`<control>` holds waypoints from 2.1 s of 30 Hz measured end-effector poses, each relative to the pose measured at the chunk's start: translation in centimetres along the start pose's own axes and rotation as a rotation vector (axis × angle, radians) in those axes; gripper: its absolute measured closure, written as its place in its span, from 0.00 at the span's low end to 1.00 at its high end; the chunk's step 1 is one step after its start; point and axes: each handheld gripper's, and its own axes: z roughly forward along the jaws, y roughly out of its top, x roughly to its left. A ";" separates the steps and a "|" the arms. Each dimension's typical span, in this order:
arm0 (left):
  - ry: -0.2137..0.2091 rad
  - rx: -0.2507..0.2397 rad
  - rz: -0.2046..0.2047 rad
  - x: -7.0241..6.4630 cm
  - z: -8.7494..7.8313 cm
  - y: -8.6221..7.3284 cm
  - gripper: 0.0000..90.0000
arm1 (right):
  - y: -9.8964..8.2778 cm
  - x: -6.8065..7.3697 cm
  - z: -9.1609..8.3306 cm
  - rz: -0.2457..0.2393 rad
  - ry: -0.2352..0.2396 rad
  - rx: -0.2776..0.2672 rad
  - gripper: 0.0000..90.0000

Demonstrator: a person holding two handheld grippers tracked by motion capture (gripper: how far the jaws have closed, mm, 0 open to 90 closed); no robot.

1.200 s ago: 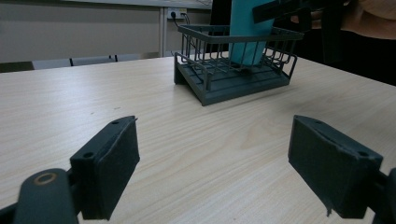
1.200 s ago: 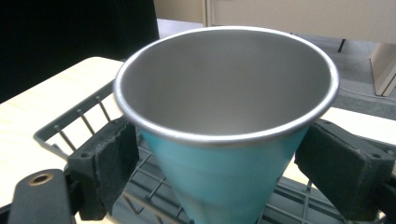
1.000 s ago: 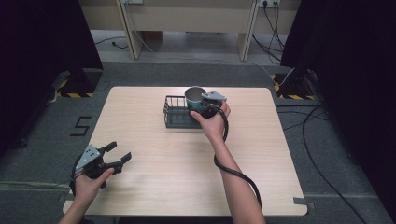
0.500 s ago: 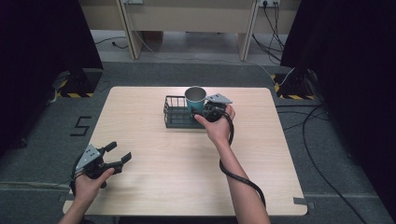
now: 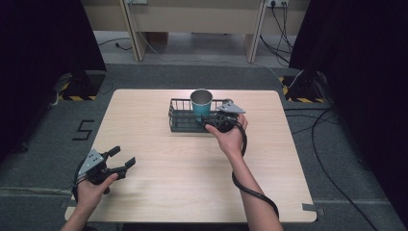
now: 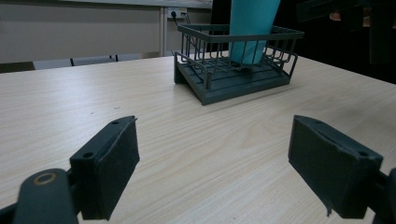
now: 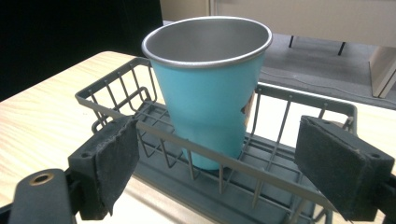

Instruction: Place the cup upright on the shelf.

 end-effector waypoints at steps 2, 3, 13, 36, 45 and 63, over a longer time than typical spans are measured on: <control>0.000 0.000 0.000 0.0 0.0 0.0 0.17 | -0.2 0.0 -0.4 -0.006 -0.001 0.000 0.16; 0.000 0.000 0.000 0.0 0.0 0.0 0.17 | -0.2 0.0 -0.6 -0.006 -0.001 -0.001 0.16; 0.001 0.002 0.002 0.0 0.1 0.0 0.17 | -1.0 -0.2 -2.2 -0.011 -0.005 -0.010 0.16; 0.002 0.003 0.002 -0.1 0.1 -0.1 0.17 | -3.0 -0.7 -5.0 -0.017 -0.008 0.009 0.17; 0.004 0.002 0.001 -0.1 0.1 -0.1 0.17 | -3.8 -1.0 -5.9 -0.019 -0.014 0.022 0.17; 0.006 0.006 0.003 -0.1 0.1 -0.1 0.17 | -6.5 -2.3 -8.6 0.001 -0.041 0.034 0.19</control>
